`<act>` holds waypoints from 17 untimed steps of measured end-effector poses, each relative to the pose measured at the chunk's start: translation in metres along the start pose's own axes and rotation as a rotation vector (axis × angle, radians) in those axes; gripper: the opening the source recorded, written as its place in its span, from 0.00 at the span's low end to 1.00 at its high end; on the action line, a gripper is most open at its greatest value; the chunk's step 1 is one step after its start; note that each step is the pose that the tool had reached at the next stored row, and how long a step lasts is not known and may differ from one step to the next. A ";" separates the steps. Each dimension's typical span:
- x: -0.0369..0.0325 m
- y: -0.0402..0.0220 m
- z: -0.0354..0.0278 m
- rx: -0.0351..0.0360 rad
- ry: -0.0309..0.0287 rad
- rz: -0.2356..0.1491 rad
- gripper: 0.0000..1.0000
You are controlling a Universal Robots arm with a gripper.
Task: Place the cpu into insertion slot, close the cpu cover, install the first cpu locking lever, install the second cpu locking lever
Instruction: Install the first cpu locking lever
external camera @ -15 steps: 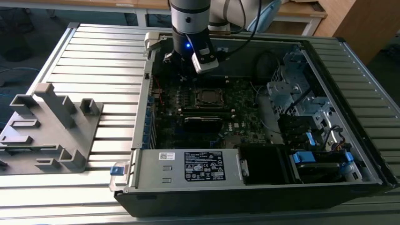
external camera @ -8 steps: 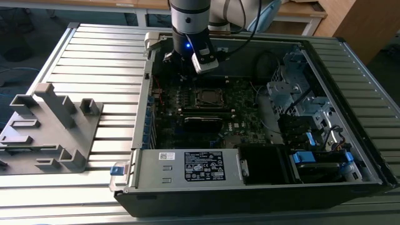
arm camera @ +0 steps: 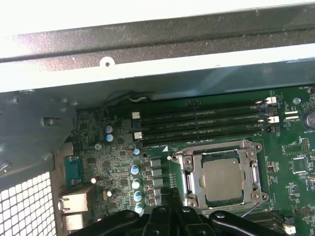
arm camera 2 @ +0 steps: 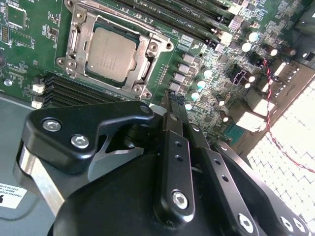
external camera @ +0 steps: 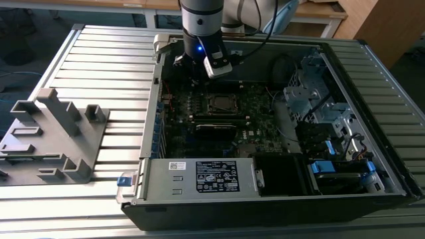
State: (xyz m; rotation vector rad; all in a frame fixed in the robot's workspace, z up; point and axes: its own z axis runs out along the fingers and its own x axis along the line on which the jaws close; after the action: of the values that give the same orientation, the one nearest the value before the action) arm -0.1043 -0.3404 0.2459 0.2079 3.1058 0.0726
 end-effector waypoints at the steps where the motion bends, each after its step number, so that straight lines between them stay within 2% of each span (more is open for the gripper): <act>1: 0.0000 -0.0001 -0.0001 -0.0020 0.0004 0.000 0.11; 3: 0.0000 0.0000 0.0000 -0.0069 0.0008 0.000 0.11; 15: 0.0001 0.0000 0.0000 -0.0094 0.0012 0.000 0.11; 16: 0.0004 -0.0002 0.0000 -0.0113 0.0016 0.000 0.11; 17: 0.0005 -0.0002 0.0000 -0.0181 0.0023 0.000 0.11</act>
State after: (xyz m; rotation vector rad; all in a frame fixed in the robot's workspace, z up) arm -0.1049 -0.3406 0.2459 0.2080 3.1060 0.1010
